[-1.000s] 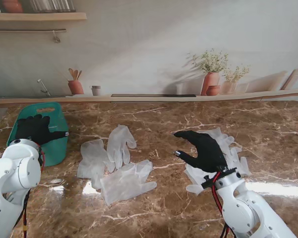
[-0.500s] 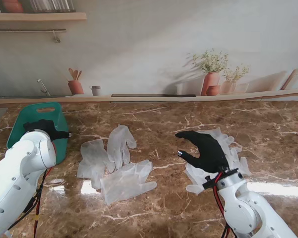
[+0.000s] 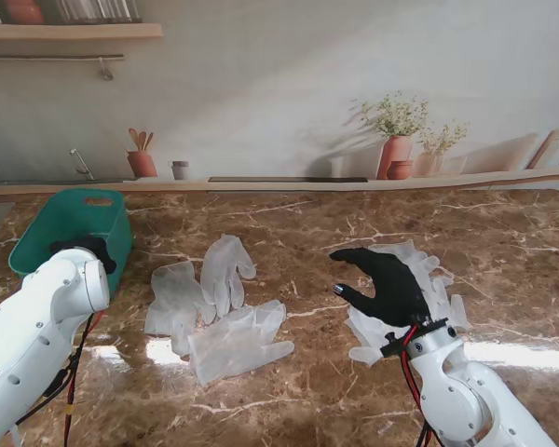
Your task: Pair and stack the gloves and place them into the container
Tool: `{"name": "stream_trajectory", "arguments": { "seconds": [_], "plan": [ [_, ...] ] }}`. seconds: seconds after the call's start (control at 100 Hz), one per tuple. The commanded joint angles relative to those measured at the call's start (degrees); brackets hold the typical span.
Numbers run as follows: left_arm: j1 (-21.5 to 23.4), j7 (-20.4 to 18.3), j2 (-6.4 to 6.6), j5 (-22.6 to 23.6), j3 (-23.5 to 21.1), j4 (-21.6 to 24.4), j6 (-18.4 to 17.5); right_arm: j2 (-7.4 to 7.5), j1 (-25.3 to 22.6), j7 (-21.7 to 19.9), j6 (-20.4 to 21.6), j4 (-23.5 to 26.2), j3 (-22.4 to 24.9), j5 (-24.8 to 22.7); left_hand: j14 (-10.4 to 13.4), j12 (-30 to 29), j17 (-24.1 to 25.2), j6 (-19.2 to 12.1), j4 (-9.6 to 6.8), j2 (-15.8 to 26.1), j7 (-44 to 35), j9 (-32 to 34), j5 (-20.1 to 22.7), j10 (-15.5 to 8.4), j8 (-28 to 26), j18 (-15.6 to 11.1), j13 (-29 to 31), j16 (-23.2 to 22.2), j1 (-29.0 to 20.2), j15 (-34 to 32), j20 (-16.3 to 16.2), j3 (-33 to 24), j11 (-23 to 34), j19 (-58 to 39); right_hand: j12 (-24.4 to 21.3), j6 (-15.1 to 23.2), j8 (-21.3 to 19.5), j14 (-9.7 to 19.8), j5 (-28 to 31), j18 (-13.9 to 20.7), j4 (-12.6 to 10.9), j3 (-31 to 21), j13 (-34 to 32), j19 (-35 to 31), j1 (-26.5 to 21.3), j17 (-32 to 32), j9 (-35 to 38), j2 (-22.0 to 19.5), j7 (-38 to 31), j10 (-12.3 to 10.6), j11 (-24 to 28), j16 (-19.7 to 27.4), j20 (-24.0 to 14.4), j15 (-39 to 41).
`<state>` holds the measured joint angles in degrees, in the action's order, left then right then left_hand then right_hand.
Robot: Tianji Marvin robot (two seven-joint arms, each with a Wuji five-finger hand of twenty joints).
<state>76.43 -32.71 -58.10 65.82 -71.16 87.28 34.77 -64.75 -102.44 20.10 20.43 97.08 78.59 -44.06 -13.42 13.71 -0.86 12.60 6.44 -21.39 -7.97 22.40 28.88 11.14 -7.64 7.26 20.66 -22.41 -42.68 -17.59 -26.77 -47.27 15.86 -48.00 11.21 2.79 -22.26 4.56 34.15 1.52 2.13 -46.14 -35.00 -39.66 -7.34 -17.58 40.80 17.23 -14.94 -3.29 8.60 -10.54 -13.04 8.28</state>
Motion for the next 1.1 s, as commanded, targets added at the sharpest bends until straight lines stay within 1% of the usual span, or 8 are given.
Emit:
{"name": "stream_trajectory", "arguments": {
  "seconds": [0.0,0.11,0.27,0.34,0.42,0.6,0.7,1.09],
  "plan": [
    [1.30,0.45,-0.01,0.59,-0.68,0.21,-0.87,-0.13,-0.55,-1.05,-0.38,-0.06,-0.03,0.33,2.66,0.35,-1.05,-3.32,0.88,-1.67,-2.32,2.88,1.48,-2.31,-1.27,-1.79,3.38,-1.17,-8.13,-1.15,-1.59,-11.45,0.14,-2.58,0.82,1.33,-0.75,0.58,0.63,-0.01,-1.27,-0.97,-0.19,0.25,-0.89,0.56,-0.05,0.15,0.00,0.45,-0.57,-0.77,-1.30,-0.77],
    [2.33,1.22,-0.16,1.34,-1.70,0.81,-1.39,-0.15,-0.31,-1.06,-0.32,-0.20,-0.27,0.47,3.86,1.01,-3.50,-9.00,0.83,-0.53,-8.19,8.79,8.30,-4.59,-4.29,-1.84,8.32,-2.19,-17.30,-1.70,-2.89,-9.30,1.31,-4.92,1.01,1.34,-0.87,0.42,0.75,-0.09,-1.27,-0.99,-0.38,0.30,-0.96,0.51,0.15,0.13,-0.06,0.42,-0.49,-0.92,-1.53,-0.69],
    [3.39,7.10,-0.68,2.59,-2.76,-0.32,-2.52,-0.07,-0.22,-1.67,-0.24,-0.23,-0.45,0.67,3.10,2.38,-11.06,-12.51,0.24,-1.90,-18.24,25.36,20.45,-6.22,-8.68,0.70,20.35,-4.31,-12.86,-6.51,-5.27,-7.81,4.58,-12.64,1.32,1.33,-1.00,0.30,0.82,-0.13,-1.27,-1.03,-0.58,0.39,-1.00,0.45,0.61,0.10,-0.10,0.54,-0.29,-1.12,-1.80,-0.59],
    [3.80,9.93,-0.88,2.02,-3.33,-0.77,-3.27,-0.03,-0.24,-1.79,-0.28,-0.23,-0.50,0.60,2.40,5.62,-13.34,-14.12,3.95,-3.28,-24.12,32.11,24.03,-6.93,-8.09,2.30,24.20,-5.38,-14.49,-8.97,-5.38,-3.45,3.72,-16.26,1.45,1.28,-1.04,0.25,0.80,-0.08,-1.27,-1.04,-0.70,0.43,-1.02,0.42,0.72,0.11,-0.08,0.47,-0.24,-1.19,-1.89,-0.55],
    [4.26,14.65,-1.22,0.97,-4.04,-1.45,-5.13,-0.02,-0.30,-1.97,-0.46,-0.20,-0.57,0.74,1.71,7.16,-15.80,-15.42,4.20,-3.82,-29.02,36.98,27.06,-7.70,-8.15,3.61,27.24,-6.83,-15.19,-11.13,-6.06,-2.81,3.30,-18.55,1.60,1.25,-1.08,0.19,0.82,-0.08,-1.27,-1.09,-0.69,0.49,-1.08,0.43,0.85,0.12,-0.07,0.58,-0.19,-1.25,-1.99,-0.58],
    [4.65,27.37,-2.10,-0.31,-5.49,-3.19,-12.59,0.02,-0.40,-2.24,-0.76,-0.04,-0.63,0.71,2.82,10.14,-17.30,-15.45,5.02,-4.94,-33.03,39.11,27.06,-8.28,-7.81,2.46,29.02,-8.62,-15.28,-10.03,-5.67,-3.71,3.36,-18.62,1.87,1.20,-1.15,0.18,0.82,0.00,-1.25,-1.13,-0.71,0.58,-1.12,0.37,1.07,0.11,-0.04,0.59,-0.16,-1.33,-2.19,-0.62],
    [4.38,31.11,-2.47,-1.28,-5.81,-2.96,-16.05,-0.02,-0.39,-1.98,-0.88,-0.13,-0.71,0.65,2.96,10.35,-17.75,-15.49,5.14,-5.09,-33.35,39.24,26.98,-8.52,-7.76,2.32,29.35,-8.61,-15.06,-9.94,-5.58,-4.02,3.29,-18.67,1.96,1.16,-1.17,0.15,0.73,0.01,-1.25,-1.16,-0.77,0.60,-1.10,0.32,1.07,0.11,0.02,0.64,-0.20,-1.37,-2.29,-0.61],
    [-0.24,35.15,-3.61,-7.07,0.24,-0.04,-24.18,-0.28,-0.82,-0.32,-1.27,-0.37,-0.45,0.51,3.91,10.15,-19.05,-16.46,5.61,-5.44,-33.72,39.83,26.92,-9.32,-7.30,1.66,30.30,-7.95,-14.04,-9.75,-5.49,-4.54,2.94,-19.34,2.16,1.18,-1.26,0.18,0.74,0.14,-1.23,-1.25,-0.83,0.67,-1.12,0.16,1.13,0.14,0.10,0.69,-0.31,-1.42,-2.58,-0.63]
  ]
}}
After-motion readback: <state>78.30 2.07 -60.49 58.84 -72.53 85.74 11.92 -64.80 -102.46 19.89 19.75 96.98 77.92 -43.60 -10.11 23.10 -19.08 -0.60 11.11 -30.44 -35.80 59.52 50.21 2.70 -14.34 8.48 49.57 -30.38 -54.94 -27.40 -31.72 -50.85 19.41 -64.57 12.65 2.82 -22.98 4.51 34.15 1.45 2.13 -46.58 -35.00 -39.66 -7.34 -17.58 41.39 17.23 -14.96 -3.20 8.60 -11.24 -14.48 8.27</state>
